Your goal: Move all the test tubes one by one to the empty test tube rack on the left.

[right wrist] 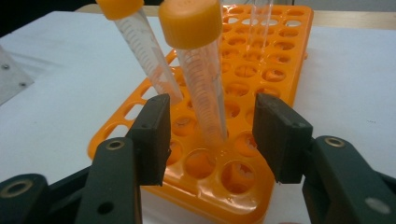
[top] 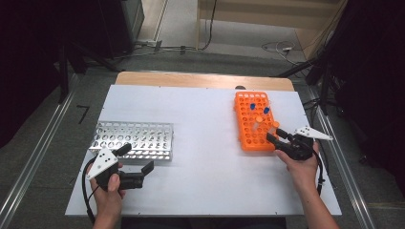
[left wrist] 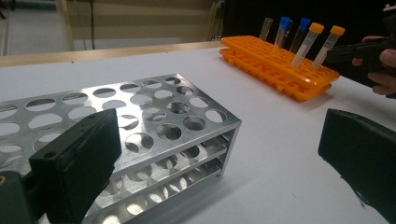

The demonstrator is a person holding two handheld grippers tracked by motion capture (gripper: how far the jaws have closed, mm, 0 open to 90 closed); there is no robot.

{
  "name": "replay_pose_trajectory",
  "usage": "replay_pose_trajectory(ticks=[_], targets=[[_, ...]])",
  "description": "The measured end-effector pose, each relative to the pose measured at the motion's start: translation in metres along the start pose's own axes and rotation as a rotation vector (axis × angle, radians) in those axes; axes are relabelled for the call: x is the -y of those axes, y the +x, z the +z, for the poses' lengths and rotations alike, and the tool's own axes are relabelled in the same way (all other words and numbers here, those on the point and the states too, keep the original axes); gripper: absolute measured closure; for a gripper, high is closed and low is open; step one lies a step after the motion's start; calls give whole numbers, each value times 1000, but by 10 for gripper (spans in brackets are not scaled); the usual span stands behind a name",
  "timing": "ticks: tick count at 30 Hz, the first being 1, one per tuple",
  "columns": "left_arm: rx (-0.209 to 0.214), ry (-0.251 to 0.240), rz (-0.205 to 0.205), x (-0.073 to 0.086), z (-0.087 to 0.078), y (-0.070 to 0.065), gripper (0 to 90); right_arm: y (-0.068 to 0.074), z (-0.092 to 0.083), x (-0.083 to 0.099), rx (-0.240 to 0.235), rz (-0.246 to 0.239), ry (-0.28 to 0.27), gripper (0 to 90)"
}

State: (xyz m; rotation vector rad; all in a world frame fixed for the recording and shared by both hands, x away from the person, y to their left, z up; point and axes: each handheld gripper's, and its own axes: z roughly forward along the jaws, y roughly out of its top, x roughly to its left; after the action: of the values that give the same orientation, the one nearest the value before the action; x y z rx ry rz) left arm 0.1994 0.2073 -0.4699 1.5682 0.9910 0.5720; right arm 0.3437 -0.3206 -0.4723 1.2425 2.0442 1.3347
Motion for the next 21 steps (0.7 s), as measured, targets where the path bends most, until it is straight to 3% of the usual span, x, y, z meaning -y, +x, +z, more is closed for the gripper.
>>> replay_pose_trajectory(ticks=[9,21], targets=[[14,-2,-11,0,1,-1,0,1,11,2,12,-19,-8,602],[22,1,-8,0,3,-2,0,6,22,5,55,-64,-21,722]])
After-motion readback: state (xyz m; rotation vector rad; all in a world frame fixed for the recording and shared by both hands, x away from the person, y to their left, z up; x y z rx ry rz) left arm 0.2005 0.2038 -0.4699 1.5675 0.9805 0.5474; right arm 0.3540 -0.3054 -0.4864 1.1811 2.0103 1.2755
